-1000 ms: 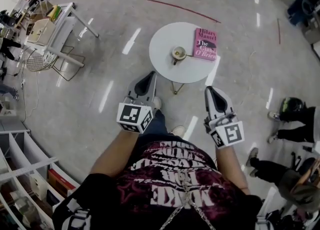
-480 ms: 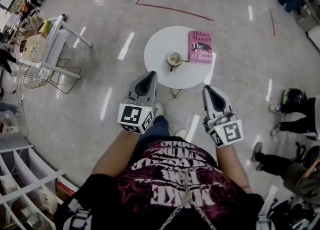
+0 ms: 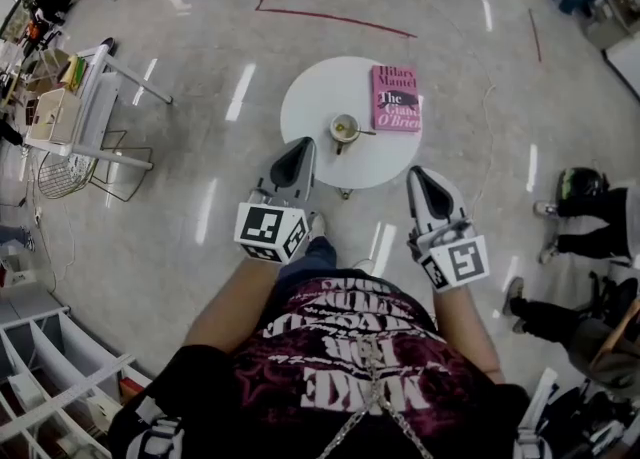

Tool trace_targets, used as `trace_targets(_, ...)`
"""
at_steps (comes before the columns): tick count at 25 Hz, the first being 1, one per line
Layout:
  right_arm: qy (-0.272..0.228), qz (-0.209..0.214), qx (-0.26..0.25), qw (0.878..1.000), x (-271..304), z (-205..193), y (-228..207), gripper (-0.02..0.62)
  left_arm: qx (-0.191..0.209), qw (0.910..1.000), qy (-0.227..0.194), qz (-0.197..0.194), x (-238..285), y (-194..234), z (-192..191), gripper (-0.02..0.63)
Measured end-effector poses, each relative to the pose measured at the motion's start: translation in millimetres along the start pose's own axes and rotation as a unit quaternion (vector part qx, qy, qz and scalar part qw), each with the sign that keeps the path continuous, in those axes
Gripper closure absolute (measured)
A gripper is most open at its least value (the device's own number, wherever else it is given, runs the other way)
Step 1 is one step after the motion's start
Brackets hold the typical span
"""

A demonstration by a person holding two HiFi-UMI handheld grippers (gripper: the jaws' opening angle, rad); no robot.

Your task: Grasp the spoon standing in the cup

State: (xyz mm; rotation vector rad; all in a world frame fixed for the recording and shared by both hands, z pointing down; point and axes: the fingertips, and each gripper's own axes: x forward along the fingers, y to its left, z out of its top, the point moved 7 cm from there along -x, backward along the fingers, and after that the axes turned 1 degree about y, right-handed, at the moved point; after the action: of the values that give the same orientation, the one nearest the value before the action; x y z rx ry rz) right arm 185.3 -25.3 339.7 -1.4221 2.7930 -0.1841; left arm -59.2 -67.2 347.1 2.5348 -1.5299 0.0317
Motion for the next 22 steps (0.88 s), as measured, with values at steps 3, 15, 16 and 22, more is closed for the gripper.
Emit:
trace_targets(3, 0.003, -0.003, 0.000, 1.000, 13.0, 1.5, -4.7, 0.563, 0.007, 1.0000, 0.000, -0.002, 9.7, 8.8, 3.3, 0.581)
trace_targets(15, 0.018, -0.030, -0.003, 0.999, 62.7, 0.5, -30.2, 0.563, 0.001, 0.9997, 0.021, -0.016, 47.0, 52.6, -1.8, 0.581)
trace_targets(16, 0.017, -0.032, -0.003, 0.999, 66.4, 1.4, -30.9, 0.563, 0.002, 0.9996, 0.020, -0.020, 51.4, 55.3, 0.4, 0.581)
trace_targets(22, 0.014, -0.050, -0.008, 0.999, 86.2, 8.8, -33.1, 0.563, 0.009, 0.9989, 0.015, -0.043, 73.7, 72.4, 12.9, 0.581)
